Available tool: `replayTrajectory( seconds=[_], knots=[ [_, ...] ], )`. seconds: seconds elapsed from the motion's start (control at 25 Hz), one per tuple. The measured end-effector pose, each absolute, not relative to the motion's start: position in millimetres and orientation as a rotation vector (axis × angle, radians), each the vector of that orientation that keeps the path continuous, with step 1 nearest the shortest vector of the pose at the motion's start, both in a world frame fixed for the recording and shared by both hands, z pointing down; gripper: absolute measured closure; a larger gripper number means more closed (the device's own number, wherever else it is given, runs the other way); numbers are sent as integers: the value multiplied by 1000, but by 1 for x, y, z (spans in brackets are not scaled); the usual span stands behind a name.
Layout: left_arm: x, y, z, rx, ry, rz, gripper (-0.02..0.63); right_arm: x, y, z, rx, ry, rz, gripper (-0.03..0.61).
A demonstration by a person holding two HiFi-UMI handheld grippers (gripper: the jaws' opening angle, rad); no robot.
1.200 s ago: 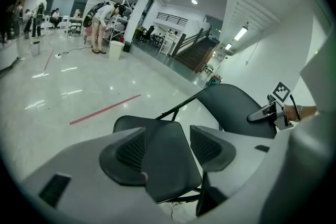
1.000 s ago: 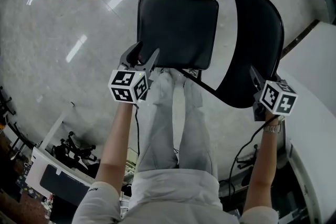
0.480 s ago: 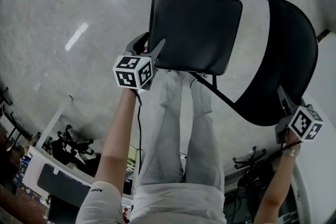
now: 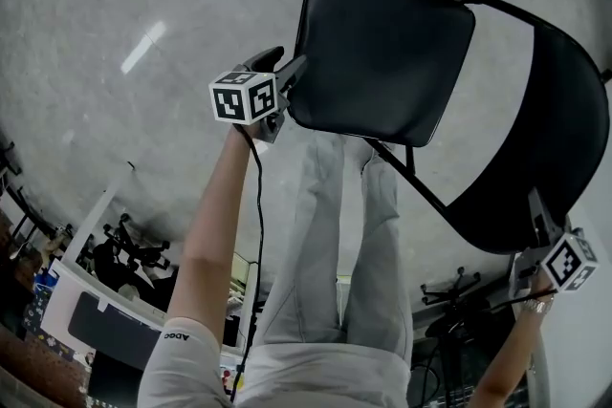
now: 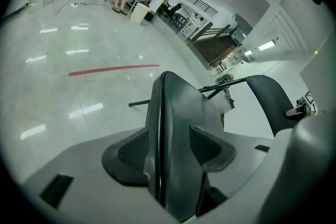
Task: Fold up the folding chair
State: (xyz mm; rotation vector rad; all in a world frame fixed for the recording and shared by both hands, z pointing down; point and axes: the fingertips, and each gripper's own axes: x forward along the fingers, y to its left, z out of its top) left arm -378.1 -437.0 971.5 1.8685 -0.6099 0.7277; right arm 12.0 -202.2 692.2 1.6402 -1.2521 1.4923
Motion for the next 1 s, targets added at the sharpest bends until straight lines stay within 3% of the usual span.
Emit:
replayTrajectory(
  seconds=[0.28,1.0],
  knots=[
    [-373,-434,1013,1794,-517,781,364,11,-207,693,1640,-1234,1504,413],
    [-363,-429,1014,1732,-87,587,350,9,-206,694,1633,-1238,1532,413]
  ],
)
